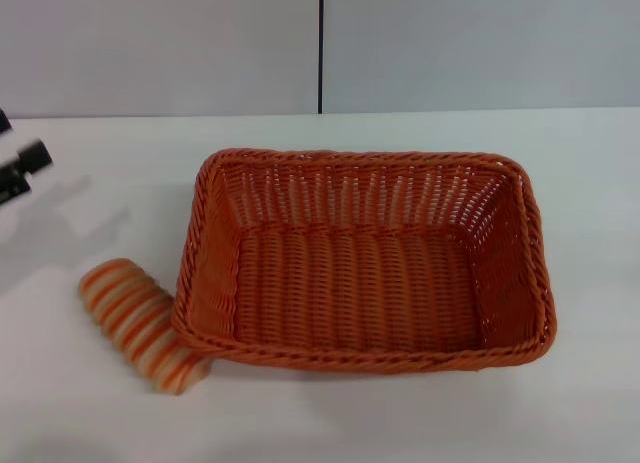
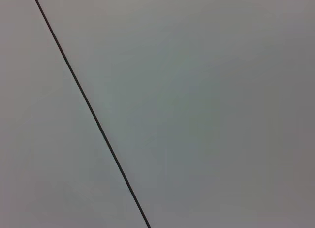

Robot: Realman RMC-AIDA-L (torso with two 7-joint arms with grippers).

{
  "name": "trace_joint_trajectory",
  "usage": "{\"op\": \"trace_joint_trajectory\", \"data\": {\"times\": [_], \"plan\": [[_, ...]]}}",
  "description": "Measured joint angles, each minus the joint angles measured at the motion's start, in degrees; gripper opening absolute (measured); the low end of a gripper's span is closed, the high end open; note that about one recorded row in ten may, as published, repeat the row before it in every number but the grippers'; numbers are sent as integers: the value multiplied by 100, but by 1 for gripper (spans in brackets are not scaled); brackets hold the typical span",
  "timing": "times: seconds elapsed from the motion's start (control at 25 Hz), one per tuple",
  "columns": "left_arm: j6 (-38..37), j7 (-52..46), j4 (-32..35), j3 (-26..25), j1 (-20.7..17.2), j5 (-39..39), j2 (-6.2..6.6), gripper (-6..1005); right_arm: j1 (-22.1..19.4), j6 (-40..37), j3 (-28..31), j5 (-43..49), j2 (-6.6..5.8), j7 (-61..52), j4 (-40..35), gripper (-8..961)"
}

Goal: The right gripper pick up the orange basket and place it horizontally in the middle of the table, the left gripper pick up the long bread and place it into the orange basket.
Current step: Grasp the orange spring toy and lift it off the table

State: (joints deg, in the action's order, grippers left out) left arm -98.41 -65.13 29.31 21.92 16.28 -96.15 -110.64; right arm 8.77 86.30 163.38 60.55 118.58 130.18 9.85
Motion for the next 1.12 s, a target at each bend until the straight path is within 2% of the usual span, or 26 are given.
{"op": "trace_joint_trajectory", "data": {"times": [0.08,0.12,0.16,0.2,0.24,0.4,0.44,0.56,0.6,0.64,1.04,1.12], "plan": [[0,0,0,0,0,0,0,791,-12,-4,4,-1,0,1,9,552],[70,-208,20,25,37,-589,60,790,-17,-7,7,-2,-2,1,13,552],[70,-208,20,25,37,-589,60,790,-23,-8,15,-4,-4,2,16,552],[380,-235,64,32,25,-1206,-27,790,-26,-9,29,-6,-6,2,20,552],[452,-235,63,37,24,-1328,-63,790,-30,-9,86,-10,-9,3,26,552],[452,-235,63,37,24,-1328,-63,789,-32,-9,149,-12,-9,3,26,552],[568,-235,58,41,22,-1505,-121,789,-32,-9,152,-13,-9,1,26,552],[568,-235,58,41,22,-1505,-121,789,-30,-9,154,-15,-12,-9,26,552],[818,-237,41,45,25,-2037,-225,789,-30,-9,154,-15,-14,-20,26,552],[884,-237,49,47,-3,-2121,-266,789,-32,-9,155,-17,-15,-28,27,551],[1078,-196,36,59,-82,-2288,-307,787,-4,-8,147,-5,-14,-38,34,549],[1203,-171,32,59,-81,-2361,-350,787,-2,-7,139,2,-14,-38,34,548]]}}
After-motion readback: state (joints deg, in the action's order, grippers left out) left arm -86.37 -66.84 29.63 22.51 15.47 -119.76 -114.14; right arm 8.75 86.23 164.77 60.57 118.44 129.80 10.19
